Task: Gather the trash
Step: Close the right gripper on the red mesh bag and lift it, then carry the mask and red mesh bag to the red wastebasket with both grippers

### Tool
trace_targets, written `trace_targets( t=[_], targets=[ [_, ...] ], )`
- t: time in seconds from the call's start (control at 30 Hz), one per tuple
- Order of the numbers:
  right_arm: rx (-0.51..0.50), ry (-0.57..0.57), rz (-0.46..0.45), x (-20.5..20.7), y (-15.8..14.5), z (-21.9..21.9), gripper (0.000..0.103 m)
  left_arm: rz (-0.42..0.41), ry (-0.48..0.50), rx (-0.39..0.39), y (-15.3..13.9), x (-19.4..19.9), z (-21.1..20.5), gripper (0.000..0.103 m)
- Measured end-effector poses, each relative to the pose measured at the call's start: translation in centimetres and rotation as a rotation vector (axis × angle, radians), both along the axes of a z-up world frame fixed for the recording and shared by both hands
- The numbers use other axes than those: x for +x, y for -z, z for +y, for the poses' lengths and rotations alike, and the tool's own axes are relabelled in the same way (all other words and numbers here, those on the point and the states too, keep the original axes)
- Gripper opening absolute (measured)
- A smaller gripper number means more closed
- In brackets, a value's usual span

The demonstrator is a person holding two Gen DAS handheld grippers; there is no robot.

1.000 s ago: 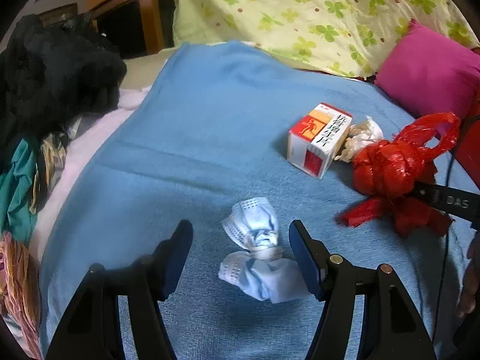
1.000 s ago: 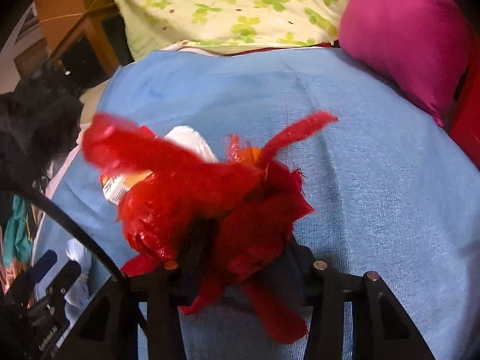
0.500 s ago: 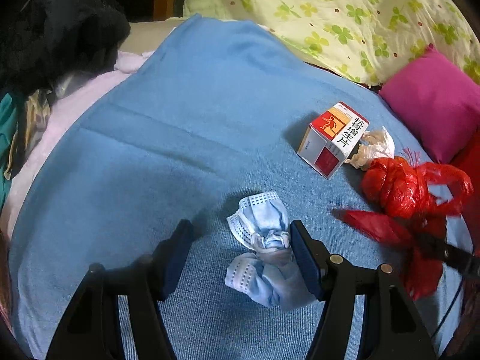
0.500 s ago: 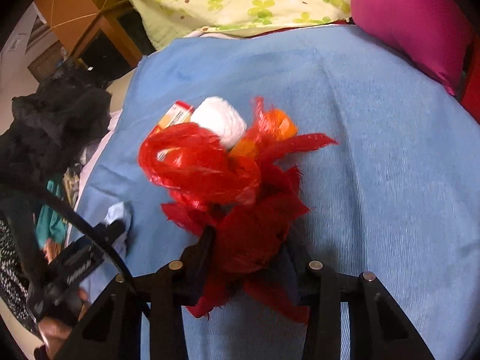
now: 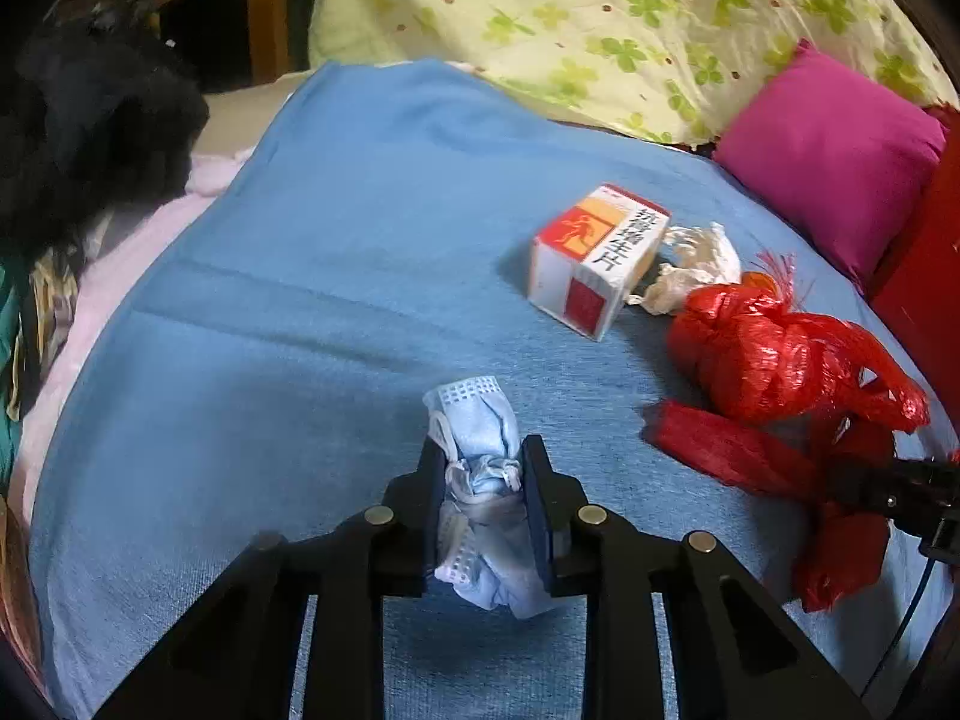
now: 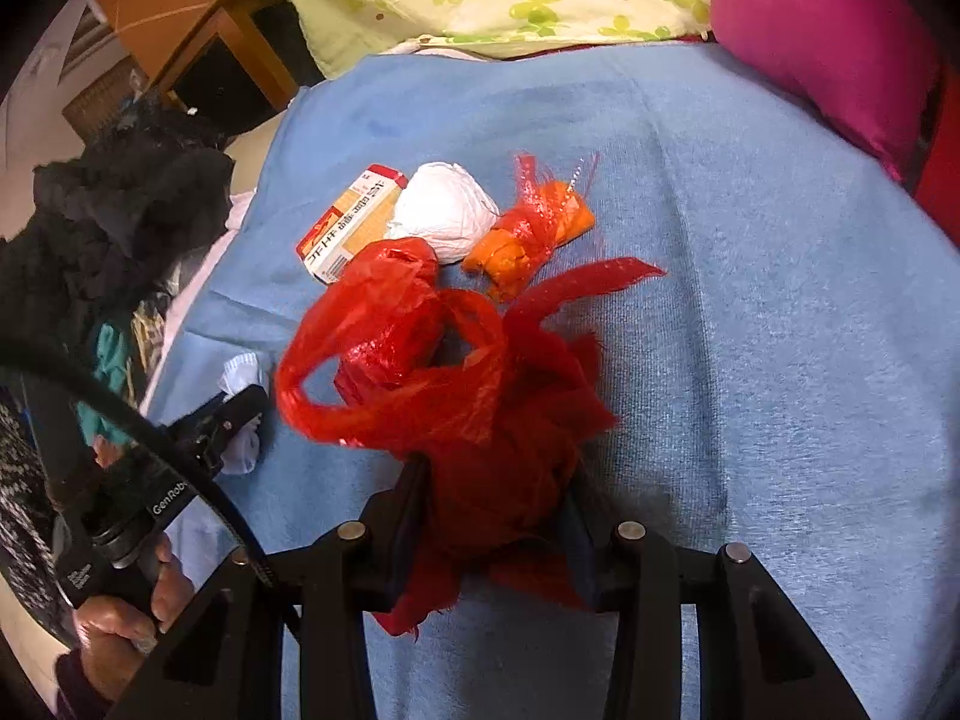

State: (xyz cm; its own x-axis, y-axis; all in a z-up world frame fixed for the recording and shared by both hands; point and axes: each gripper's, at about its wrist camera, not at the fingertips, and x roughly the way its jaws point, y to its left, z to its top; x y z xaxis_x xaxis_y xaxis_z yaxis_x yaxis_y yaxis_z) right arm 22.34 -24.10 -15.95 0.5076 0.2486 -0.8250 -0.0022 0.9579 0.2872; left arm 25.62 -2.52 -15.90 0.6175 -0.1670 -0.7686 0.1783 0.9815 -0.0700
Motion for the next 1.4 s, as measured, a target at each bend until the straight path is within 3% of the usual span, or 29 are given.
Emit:
trace_targets(
  t=[0.33, 0.67, 1.03, 1.4],
  targets=[
    [-0.101, -0.024, -0.039, -0.6, -0.4, 0.9, 0.044, -0.038, 0.046, 0.024, -0.8, -1.1, -1.2, 0.025],
    [-0.177, -0.015, -0.071, -2.4, -0.8, 1.2, 0.044, -0.097, 0.067, 0.076, -1.8, -4.7, -2.2, 0.025],
    [-0.317, -0.017, -0.172, -5.0, -3.1, 0.7, 0.044, -0.119, 0.071, 0.019, -2.6, -9.1, -4.2, 0.025],
    [-0.390, 0.006, -0.239, -7.9, -5.0, -1.2, 0.044, -0.122, 0.115, 0.030, -4.0, -11.8, -7.6, 0.025]
  ],
)
